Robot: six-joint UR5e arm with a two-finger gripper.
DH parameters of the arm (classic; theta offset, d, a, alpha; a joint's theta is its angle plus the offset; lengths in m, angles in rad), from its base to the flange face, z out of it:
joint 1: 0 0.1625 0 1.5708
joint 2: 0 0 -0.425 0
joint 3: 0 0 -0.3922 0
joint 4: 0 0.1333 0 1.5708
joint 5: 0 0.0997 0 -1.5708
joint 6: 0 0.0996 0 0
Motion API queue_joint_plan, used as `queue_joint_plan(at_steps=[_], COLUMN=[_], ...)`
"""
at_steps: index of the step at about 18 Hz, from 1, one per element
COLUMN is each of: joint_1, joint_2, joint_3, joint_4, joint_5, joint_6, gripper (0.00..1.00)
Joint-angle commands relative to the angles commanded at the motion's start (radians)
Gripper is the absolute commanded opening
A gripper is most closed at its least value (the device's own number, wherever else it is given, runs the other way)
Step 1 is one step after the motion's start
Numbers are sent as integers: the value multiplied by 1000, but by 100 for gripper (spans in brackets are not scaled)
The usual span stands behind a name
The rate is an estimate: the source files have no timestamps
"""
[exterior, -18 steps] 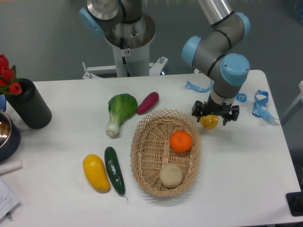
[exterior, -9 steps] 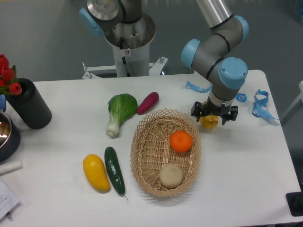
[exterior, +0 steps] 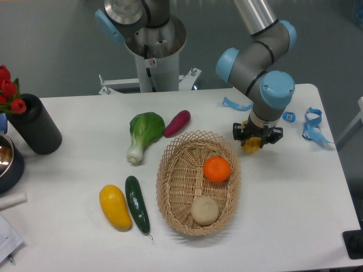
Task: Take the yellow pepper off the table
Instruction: 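Lift the grasped yellow pepper up off the table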
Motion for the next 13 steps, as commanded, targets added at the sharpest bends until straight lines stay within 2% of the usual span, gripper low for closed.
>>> queue_joint_plan(at_steps=[2,8,11,13], joint_1=[5,14,14,15], joint_2=[15,25,25,25], joint_3=[12,100,147,184], joint_4=[-2,-15,-18,-41], joint_5=[-5,-21,-49,-61], joint_6=[3,26,81,127], gripper=[11,11,11,11])
